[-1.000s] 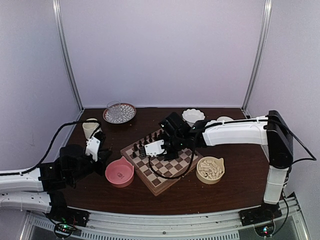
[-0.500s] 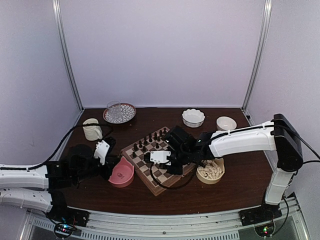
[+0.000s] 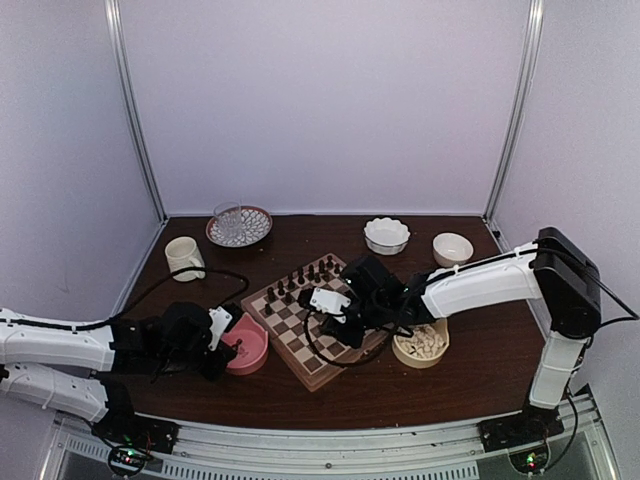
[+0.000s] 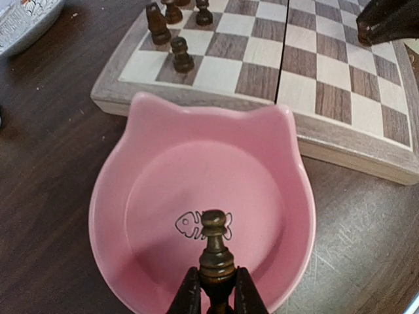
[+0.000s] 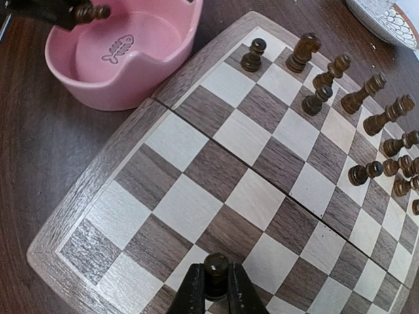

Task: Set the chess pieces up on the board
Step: Place the chess pile in the storage box, then move the pawn to e7, then pick up the pawn from the chessboard, then place the pawn at d7.

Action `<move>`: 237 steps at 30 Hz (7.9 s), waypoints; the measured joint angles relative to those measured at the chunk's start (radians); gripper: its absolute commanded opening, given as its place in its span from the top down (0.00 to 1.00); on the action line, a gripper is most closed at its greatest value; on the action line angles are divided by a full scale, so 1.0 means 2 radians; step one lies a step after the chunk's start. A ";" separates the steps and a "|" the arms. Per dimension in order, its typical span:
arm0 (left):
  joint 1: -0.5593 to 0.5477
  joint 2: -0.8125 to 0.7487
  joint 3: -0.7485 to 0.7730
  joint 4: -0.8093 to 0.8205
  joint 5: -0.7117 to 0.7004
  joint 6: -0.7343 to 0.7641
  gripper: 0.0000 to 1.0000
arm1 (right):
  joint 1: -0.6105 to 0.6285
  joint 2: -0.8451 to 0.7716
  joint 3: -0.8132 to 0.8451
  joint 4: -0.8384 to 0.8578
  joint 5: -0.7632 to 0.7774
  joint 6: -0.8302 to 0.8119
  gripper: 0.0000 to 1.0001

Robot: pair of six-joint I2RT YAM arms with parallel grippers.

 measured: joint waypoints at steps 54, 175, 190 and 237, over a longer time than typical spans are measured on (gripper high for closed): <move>0.001 0.019 0.093 0.052 0.060 0.015 0.49 | -0.035 0.056 0.120 0.015 0.079 0.234 0.59; 0.014 0.054 0.058 0.215 -0.067 0.070 0.48 | 0.046 0.079 0.106 -0.093 0.089 0.133 0.57; 0.014 0.052 0.058 0.215 -0.067 0.070 0.48 | 0.046 0.090 0.119 -0.091 0.094 0.143 0.73; 0.014 0.040 0.058 0.204 -0.077 0.080 0.48 | -0.009 0.125 0.201 -0.078 0.120 0.214 0.85</move>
